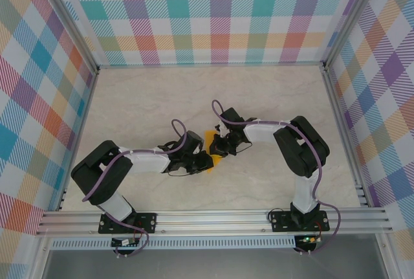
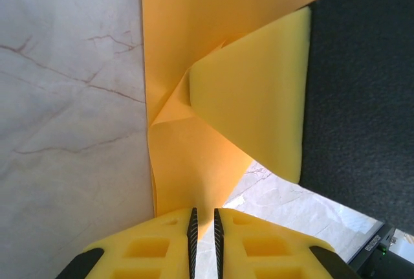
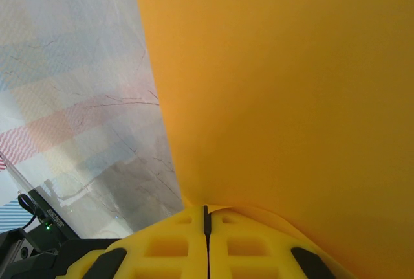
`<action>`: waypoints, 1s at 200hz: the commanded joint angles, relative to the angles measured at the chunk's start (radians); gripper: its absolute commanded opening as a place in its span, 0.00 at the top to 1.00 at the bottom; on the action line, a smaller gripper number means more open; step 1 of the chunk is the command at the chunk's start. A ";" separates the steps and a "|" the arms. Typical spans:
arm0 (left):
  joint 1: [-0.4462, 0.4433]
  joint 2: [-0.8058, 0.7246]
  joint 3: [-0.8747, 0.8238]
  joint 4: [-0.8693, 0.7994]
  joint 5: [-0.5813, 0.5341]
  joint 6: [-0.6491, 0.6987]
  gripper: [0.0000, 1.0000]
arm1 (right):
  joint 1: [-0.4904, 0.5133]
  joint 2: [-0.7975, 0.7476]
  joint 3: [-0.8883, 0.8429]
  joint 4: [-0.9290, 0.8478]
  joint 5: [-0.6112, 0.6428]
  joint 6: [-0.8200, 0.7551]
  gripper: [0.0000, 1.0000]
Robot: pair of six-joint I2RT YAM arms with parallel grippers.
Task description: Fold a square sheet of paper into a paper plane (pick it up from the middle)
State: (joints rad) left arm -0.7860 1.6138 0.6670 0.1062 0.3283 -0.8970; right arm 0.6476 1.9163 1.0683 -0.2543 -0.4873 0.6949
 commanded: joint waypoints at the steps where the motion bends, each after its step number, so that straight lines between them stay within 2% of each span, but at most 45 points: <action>1: -0.017 0.017 0.022 -0.022 -0.017 0.014 0.83 | 0.001 0.013 0.009 0.009 0.021 0.002 0.94; 109: -0.016 0.032 0.022 -0.081 -0.050 0.018 0.84 | 0.001 0.021 0.013 0.015 0.023 0.010 0.93; 147: -0.017 0.030 0.022 -0.124 -0.076 0.018 0.86 | 0.001 -0.030 0.007 -0.001 0.035 0.015 0.83; 200: -0.017 0.036 0.022 -0.151 -0.091 0.019 0.89 | -0.009 -0.207 -0.088 -0.003 0.171 0.025 0.74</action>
State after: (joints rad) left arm -0.7879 1.6279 0.6876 0.0532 0.2893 -0.8936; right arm 0.6476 1.8080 1.0397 -0.2626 -0.3946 0.7128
